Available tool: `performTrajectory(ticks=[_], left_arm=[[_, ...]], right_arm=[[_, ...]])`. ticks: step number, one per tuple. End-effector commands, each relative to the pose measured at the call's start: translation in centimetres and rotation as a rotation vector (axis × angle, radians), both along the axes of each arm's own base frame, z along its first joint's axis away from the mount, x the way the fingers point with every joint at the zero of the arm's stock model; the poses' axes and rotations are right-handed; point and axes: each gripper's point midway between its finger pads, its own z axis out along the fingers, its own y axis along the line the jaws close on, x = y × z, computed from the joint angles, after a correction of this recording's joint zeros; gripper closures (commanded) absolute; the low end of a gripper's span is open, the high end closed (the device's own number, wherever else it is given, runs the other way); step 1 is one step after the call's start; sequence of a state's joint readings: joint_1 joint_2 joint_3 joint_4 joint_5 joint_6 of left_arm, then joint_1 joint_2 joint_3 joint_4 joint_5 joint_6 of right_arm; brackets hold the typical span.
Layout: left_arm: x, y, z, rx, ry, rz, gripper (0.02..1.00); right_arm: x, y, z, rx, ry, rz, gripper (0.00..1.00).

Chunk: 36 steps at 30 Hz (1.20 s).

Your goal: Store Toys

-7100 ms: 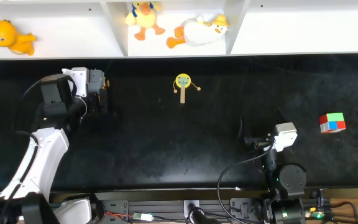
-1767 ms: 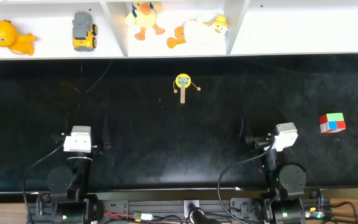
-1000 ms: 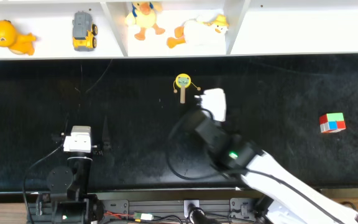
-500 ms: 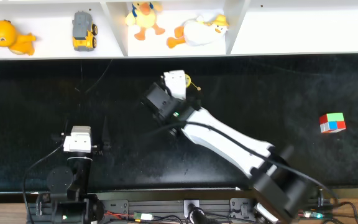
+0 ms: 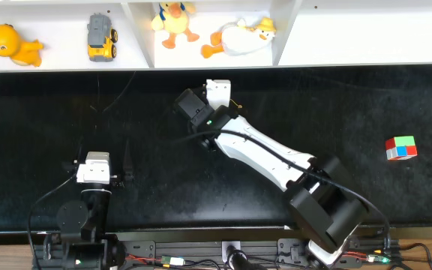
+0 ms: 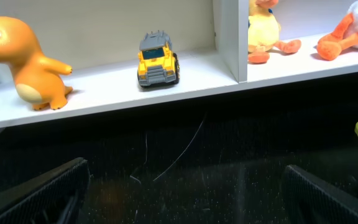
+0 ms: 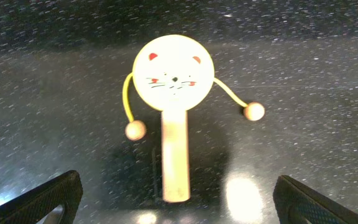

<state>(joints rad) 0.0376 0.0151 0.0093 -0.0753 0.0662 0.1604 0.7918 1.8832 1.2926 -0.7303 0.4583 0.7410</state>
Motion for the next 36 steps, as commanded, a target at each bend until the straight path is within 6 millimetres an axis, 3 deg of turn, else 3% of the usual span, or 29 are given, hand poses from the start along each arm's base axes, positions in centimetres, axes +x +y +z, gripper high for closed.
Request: performTrajectory(ticks=[1,9,14,27,36], left_arm=[[-0.1,0.0,0.1,-0.007,-0.005,0.003,0.020],[-0.1,0.0,0.1,-0.007,-0.005,0.003,0.020],[-0.1,0.0,0.1,-0.007,-0.005,0.003,0.020],[-0.1,0.0,0.1,-0.007,-0.005,0.003,0.020],[-0.1,0.0,0.1,-0.007,-0.005,0.003,0.020]], right_arm=[[1.1,0.1,0.7,0.035,-0.019,-0.031,0.005],[1.6,0.3,0.2,0.076,0.000,-0.031,0.005],[1.0,1.0,-0.6,0.063,0.054,0.060,0.005],[1.6,-0.4,-0.9,0.058,0.072,0.042,0.005],[1.2,-0.4,-3.2,0.053,0.147,0.083,0.005]])
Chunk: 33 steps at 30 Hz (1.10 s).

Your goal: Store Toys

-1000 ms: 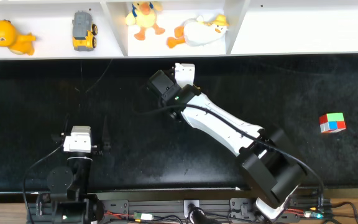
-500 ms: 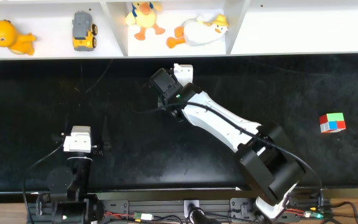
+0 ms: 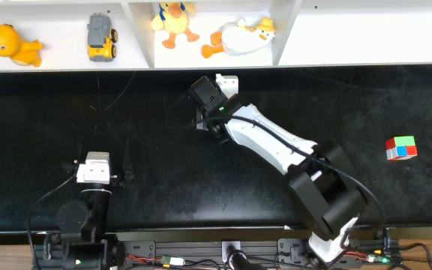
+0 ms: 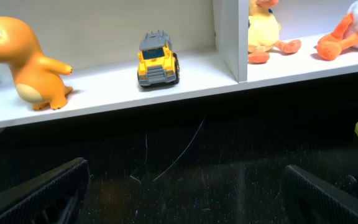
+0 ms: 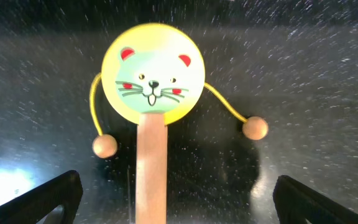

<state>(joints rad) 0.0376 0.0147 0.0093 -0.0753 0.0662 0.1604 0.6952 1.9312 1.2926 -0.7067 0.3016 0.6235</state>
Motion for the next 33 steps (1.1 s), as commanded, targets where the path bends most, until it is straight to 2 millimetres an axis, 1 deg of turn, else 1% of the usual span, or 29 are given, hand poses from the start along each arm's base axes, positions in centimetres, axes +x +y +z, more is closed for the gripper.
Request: performTrajectory(ticks=[1,3,5,6,7,8,10,13,17,18,22,26,28,30,33], left_arm=[[-0.1,0.0,0.1,-0.007,-0.004,0.003,0.020],[-0.1,0.0,0.1,-0.007,-0.004,0.003,0.020],[-0.1,0.0,0.1,-0.007,-0.005,0.003,0.020],[-0.1,0.0,0.1,-0.007,-0.005,0.003,0.020],[-0.1,0.0,0.1,-0.007,-0.005,0.003,0.020],[-0.1,0.0,0.1,-0.007,-0.004,0.003,0.023],[-0.1,0.0,0.1,-0.007,-0.004,0.003,0.020],[-0.1,0.0,0.1,-0.007,-0.004,0.003,0.020],[-0.1,0.0,0.1,-0.007,-0.004,0.003,0.020],[-0.1,0.0,0.1,-0.007,-0.005,0.003,0.020],[-0.1,0.0,0.1,-0.007,-0.005,0.003,0.020],[-0.1,0.0,0.1,-0.007,-0.005,0.003,0.020],[-0.1,0.0,0.1,-0.007,-0.005,0.003,0.020],[-0.1,0.0,0.1,-0.007,-0.005,0.003,0.020],[-0.1,0.0,0.1,-0.007,-0.004,0.003,0.020]], right_arm=[[0.3,0.8,-0.6,0.012,0.022,0.027,0.005],[0.2,0.8,-0.8,0.011,0.027,0.028,0.001],[0.2,0.8,-0.8,0.010,0.029,0.037,0.045],[0.2,0.8,-0.8,0.009,0.029,0.041,0.102],[0.2,0.8,-0.8,0.008,0.030,0.043,0.207],[0.2,0.8,-0.8,0.009,0.030,0.043,0.358],[0.1,0.9,-0.8,0.012,0.032,0.044,0.568],[0.1,1.0,-0.8,0.015,0.032,0.045,0.741],[0.0,1.3,-0.8,0.016,0.029,0.052,0.939],[-0.1,1.4,-0.8,0.016,0.028,0.057,0.958],[-0.4,1.8,-0.6,0.007,0.027,0.087,0.956],[-1.3,1.0,0.2,0.005,0.020,0.100,0.958],[-1.7,-0.2,1.0,0.001,0.004,0.085,0.958],[-2.3,-2.0,2.0,-0.003,-0.018,0.064,0.956],[-3.4,-5.6,3.6,-0.001,-0.053,0.013,0.958]])
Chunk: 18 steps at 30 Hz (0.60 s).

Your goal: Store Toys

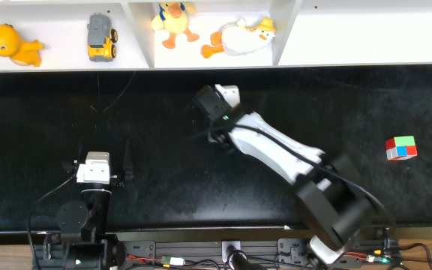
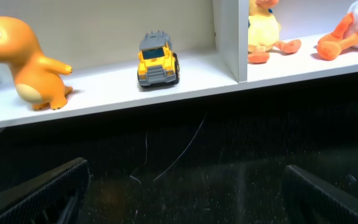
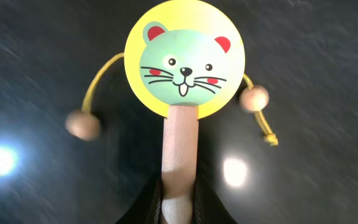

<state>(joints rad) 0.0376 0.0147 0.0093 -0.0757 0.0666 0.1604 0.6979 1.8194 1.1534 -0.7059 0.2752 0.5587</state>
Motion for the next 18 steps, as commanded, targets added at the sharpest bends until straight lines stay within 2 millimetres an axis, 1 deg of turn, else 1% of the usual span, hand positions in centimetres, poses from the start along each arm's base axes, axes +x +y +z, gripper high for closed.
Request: performTrajectory(ticks=[1,5,7,10,12,14,18], left_arm=[[-0.1,0.0,0.1,-0.007,-0.005,0.004,0.020],[-0.1,0.0,0.1,-0.007,-0.005,0.004,0.020],[-0.1,0.0,0.1,-0.007,-0.005,0.004,0.020],[-0.1,0.0,0.1,-0.007,-0.005,0.004,0.020],[-0.1,0.0,0.1,-0.007,-0.005,0.004,0.020],[-0.1,0.0,0.1,-0.007,-0.005,0.004,0.020],[-0.1,0.0,0.1,-0.007,-0.005,0.004,0.020]], right_arm=[[-0.6,-4.7,4.1,0.025,-0.101,-0.067,0.956],[-2.5,-9.8,6.3,0.026,-0.129,-0.117,0.958],[-3.5,-12.3,7.5,-0.001,-0.122,-0.131,0.958],[-3.9,-15.2,9.0,-0.047,-0.133,-0.112,0.956],[-3.6,-17.0,9.7,-0.065,-0.149,-0.118,0.958],[-2.7,-18.5,10.3,-0.080,-0.173,-0.132,0.956],[-0.2,-19.8,11.7,-0.124,-0.219,-0.049,0.956]])
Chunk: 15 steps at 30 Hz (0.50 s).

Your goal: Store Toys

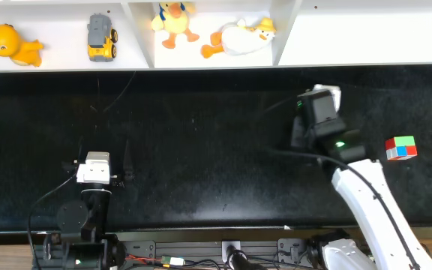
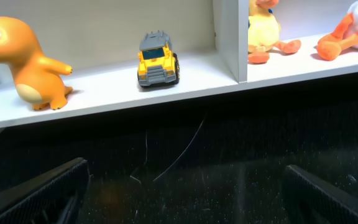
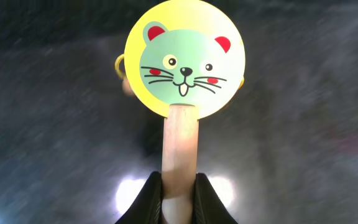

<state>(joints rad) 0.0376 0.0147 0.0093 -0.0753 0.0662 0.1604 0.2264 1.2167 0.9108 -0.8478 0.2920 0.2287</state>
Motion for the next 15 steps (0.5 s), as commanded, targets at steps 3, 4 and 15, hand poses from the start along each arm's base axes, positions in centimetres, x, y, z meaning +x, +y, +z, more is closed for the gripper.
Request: performTrajectory(ticks=[3,4,15], left_arm=[[-0.1,0.0,0.1,-0.007,-0.005,0.003,0.020],[-0.1,0.0,0.1,-0.007,-0.005,0.003,0.020],[-0.1,0.0,0.1,-0.007,-0.005,0.003,0.020]], right_arm=[[4.2,-1.7,2.7,-0.126,-0.052,0.164,0.956],[5.1,-1.9,3.0,-0.136,-0.061,0.175,0.958],[14.2,-2.0,3.4,-0.154,-0.113,0.240,0.947]])
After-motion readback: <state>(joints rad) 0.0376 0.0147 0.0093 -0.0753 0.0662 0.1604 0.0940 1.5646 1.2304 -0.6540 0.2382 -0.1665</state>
